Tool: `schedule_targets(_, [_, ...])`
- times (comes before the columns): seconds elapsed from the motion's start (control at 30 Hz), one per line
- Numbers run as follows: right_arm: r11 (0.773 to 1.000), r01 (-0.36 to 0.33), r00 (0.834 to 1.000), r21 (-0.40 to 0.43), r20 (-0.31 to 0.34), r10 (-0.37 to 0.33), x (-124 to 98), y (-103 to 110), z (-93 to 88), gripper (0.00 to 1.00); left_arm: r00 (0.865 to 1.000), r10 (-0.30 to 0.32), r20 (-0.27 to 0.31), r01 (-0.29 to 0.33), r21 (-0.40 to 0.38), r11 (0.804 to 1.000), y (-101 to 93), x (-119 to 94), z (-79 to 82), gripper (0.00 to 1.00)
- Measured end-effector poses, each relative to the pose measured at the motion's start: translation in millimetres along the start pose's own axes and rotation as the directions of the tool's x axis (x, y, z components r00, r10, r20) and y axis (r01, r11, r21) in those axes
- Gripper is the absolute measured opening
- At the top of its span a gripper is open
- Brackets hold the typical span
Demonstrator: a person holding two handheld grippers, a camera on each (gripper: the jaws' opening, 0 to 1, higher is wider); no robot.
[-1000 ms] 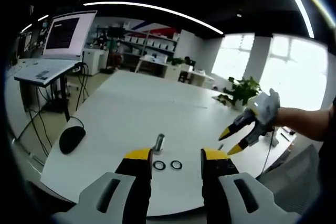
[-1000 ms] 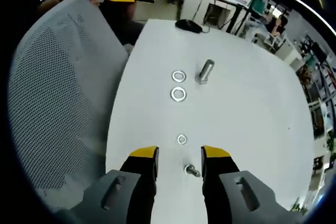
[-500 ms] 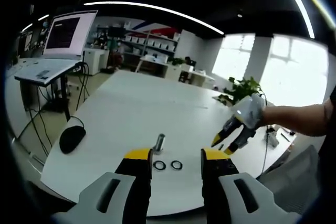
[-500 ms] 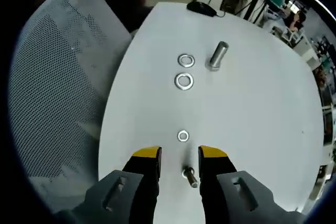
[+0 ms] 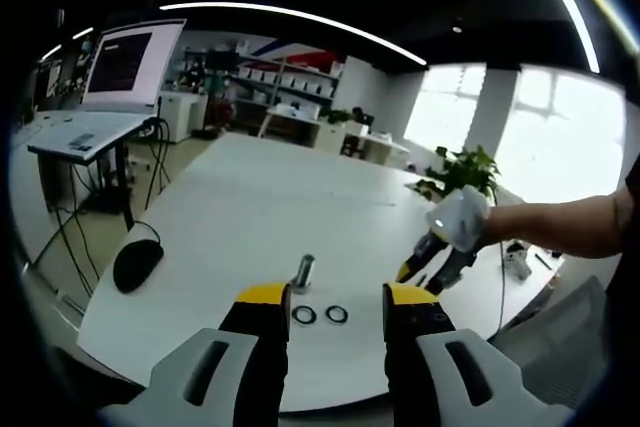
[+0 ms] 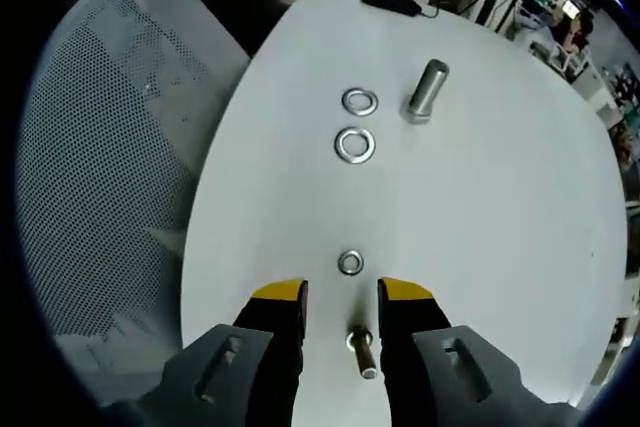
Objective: Place the washer onto the threaded stud by aligning its center hole with the stud, sliding it down to the base, and recovering from edge contact or off-axis alignment until the washer reaches the visible bottom stop.
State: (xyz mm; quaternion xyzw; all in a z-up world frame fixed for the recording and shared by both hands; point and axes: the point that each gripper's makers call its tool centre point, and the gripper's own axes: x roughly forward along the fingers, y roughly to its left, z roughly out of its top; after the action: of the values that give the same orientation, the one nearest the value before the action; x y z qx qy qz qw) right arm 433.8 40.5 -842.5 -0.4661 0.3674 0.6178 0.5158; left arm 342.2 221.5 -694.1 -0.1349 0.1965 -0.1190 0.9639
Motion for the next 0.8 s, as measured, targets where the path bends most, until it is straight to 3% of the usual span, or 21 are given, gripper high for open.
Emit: schedule_targets(0.8, [0.999, -0.037, 0.999, 0.007, -0.027, 0.037, 21, -2, 1.9, 0.27, 1.0, 0.004, -0.017, -0.004, 0.001, 1.0, -0.2, 1, -2.4, 0.35])
